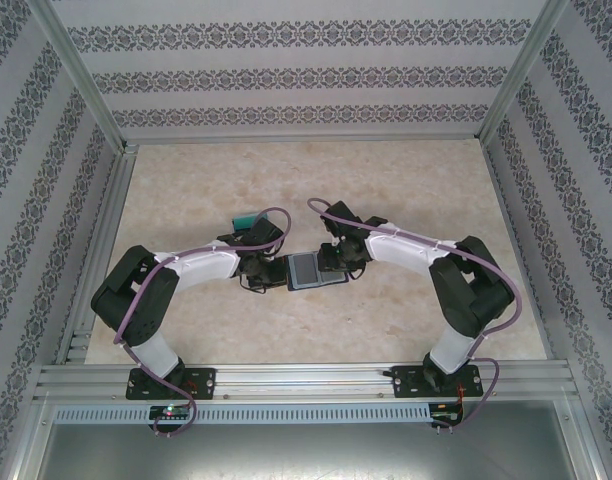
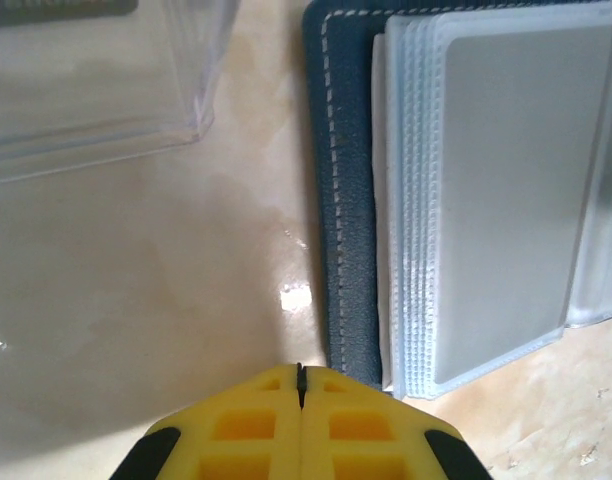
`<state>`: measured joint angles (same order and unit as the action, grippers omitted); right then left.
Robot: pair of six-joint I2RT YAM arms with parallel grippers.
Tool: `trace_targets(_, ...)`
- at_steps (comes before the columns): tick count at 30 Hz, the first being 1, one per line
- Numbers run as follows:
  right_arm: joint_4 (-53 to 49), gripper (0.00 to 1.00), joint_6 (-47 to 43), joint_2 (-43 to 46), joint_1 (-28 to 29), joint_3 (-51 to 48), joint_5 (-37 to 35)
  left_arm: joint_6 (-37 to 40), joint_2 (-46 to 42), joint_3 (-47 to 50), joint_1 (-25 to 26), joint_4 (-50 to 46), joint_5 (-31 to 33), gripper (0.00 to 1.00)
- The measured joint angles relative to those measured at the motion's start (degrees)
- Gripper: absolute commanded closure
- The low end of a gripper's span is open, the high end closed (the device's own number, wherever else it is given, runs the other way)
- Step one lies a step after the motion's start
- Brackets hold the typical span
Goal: Take the credit cards out of the card holder
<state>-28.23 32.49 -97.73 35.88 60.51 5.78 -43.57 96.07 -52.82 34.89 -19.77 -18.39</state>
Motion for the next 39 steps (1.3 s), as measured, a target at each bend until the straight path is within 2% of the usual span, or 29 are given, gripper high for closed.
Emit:
trace_targets(6,-3.85,0.56,-0.98,1.51,1.92,2.51,-6.29,0.04,-0.57,-3.82,0.0,-0.31,-0.59,0.98)
trace_targets(10,-4.83,0.55,-1.4,2.43,2.54,2.86,-7.91,-0.02,-0.63,-4.55,0.24,0.92,-1.79,0.98)
trace_targets(22,-3.63,0.58,-1.4,2.19,2.27,0.92,-5.7,-0.42,5.6,-5.33,1.11,0.98,-2.73,0.99)
trace_targets(39,-0.9,0.57,-1.42,-1.44,0.96,-0.04,-4.04,-0.2,6.1,-5.75,1.16,-0.33,-2.34,0.99)
